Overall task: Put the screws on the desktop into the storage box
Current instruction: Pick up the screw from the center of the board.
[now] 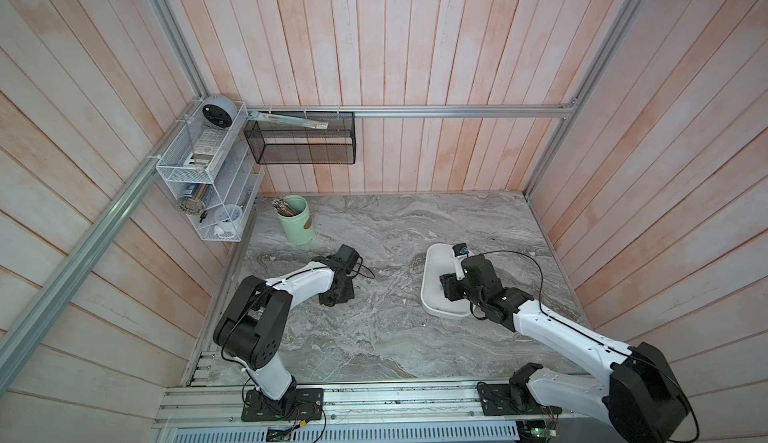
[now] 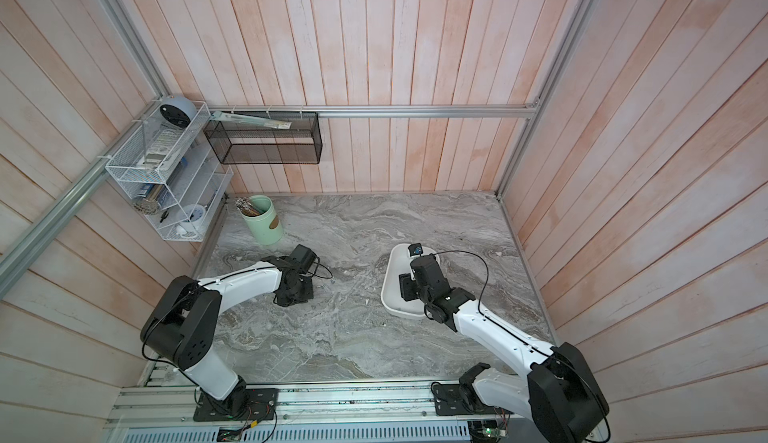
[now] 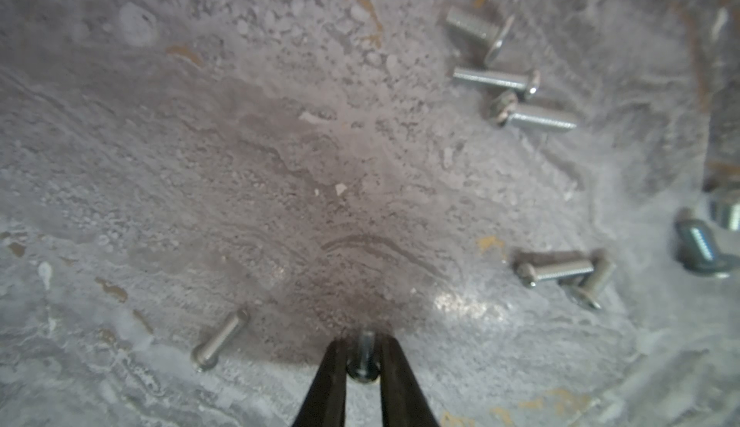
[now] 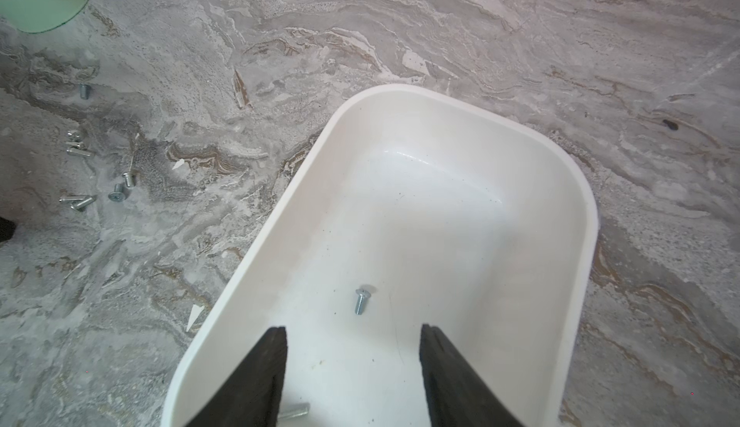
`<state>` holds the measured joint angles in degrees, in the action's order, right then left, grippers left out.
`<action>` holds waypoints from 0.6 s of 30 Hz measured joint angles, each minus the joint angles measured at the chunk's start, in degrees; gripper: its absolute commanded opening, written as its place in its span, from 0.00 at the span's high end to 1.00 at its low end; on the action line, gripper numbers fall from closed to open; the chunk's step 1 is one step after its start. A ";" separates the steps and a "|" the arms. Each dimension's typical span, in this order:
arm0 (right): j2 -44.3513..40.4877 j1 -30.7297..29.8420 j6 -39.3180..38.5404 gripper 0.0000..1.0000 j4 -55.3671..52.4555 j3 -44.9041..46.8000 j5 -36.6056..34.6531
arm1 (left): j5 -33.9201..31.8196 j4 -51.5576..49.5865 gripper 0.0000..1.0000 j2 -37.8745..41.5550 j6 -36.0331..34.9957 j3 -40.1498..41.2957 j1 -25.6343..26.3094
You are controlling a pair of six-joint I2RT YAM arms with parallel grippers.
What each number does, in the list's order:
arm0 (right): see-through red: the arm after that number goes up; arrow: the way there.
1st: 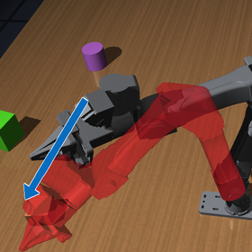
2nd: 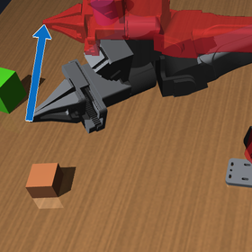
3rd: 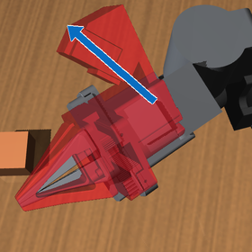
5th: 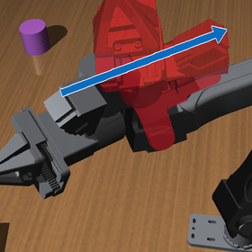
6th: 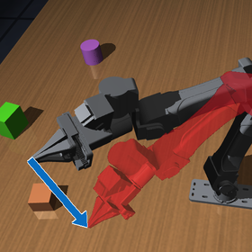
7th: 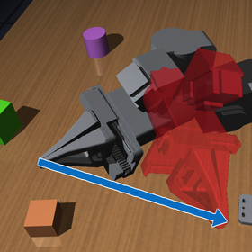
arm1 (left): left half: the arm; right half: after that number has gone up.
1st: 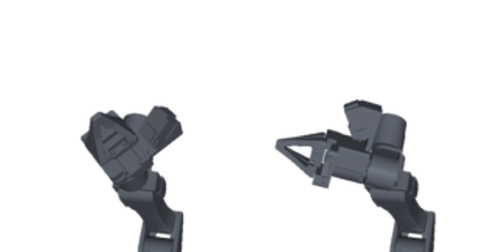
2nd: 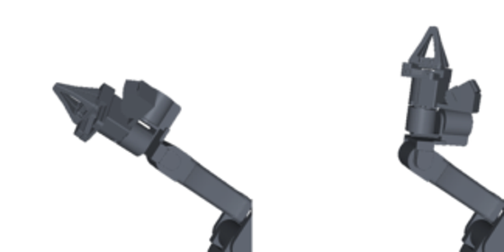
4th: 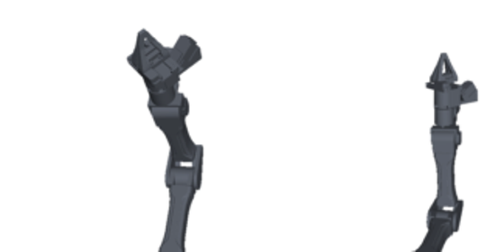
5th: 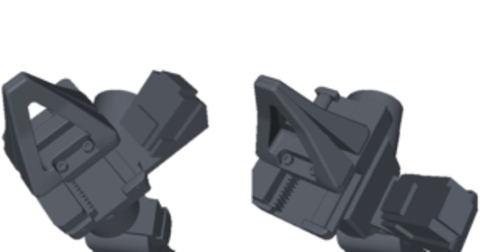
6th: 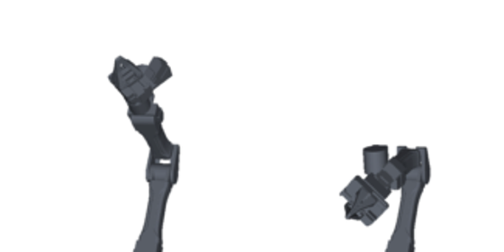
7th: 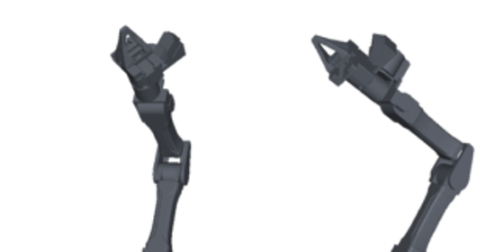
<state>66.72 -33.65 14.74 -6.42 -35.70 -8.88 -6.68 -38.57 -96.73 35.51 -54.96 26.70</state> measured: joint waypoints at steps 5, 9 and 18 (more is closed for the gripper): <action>0.15 0.00 0.00 0.41 0.00 0.00 0.07 | -0.02 -0.02 0.86 0.04 -0.04 0.00 0.00; 0.15 0.00 0.00 0.41 0.00 0.00 0.22 | -0.02 -0.02 0.87 0.11 0.02 0.00 0.00; 0.15 0.00 0.00 0.41 0.00 0.00 0.22 | 0.02 -0.13 0.90 0.42 0.02 0.00 0.00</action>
<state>66.87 -33.65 14.74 -6.42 -35.70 -8.67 -6.66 -38.70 -96.31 35.53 -54.96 26.70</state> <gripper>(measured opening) 0.593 0.142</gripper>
